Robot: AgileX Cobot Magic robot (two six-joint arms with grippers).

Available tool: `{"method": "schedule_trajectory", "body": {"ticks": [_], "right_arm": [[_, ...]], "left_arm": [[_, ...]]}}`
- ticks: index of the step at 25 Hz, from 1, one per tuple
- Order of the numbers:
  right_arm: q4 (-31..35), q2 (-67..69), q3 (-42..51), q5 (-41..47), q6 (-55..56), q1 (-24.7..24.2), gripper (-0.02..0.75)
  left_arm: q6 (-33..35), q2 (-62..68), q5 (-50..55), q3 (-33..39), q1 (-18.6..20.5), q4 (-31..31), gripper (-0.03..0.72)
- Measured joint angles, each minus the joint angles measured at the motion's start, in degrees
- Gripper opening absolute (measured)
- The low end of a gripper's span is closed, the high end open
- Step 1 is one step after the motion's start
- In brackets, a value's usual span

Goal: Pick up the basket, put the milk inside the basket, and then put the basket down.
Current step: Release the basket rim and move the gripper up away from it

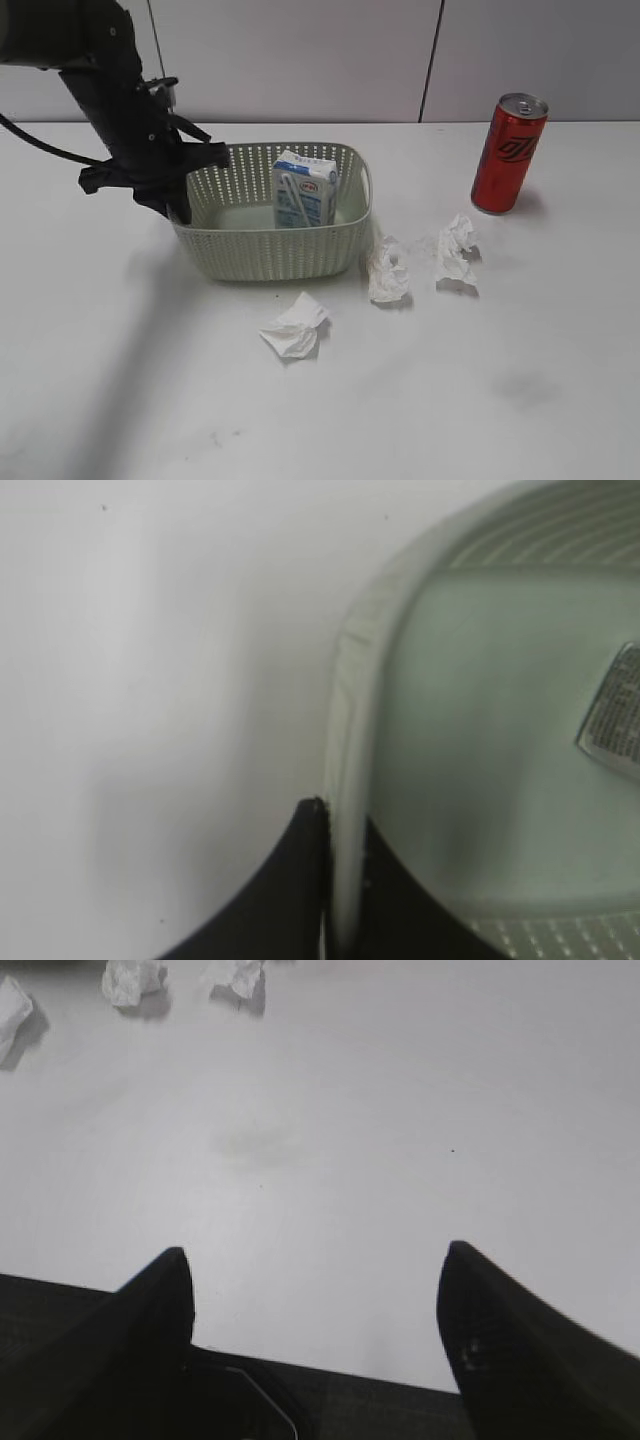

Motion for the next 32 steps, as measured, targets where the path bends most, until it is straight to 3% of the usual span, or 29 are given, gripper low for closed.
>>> {"method": "schedule_trajectory", "body": {"ticks": [8,15,19,25,28,32], "right_arm": [[-0.3,-14.4,5.6,-1.2,0.0,0.0,0.592],[0.0,-15.9,7.4,-4.5,0.0,0.0,0.592],[0.4,-15.9,7.5,-4.9,0.0,0.0,0.592],[0.5,-15.9,7.5,-5.1,0.0,0.0,0.592],[0.5,-15.9,7.5,-5.1,0.0,0.0,0.592],[0.6,-15.9,7.5,-5.1,0.0,0.0,0.592]], "left_arm": [[0.0,0.6,-5.7,0.0,0.0,0.5,-0.001],[0.0,0.6,-7.1,0.0,0.0,2.4,0.021],[0.0,0.6,-7.8,0.0,0.0,2.9,0.160],[0.0,0.3,-6.6,-0.1,0.0,3.0,0.507],[0.0,-1.9,-5.0,-0.1,0.1,3.0,0.592],[0.3,-6.5,-3.3,-0.1,1.1,3.9,0.618]]}}
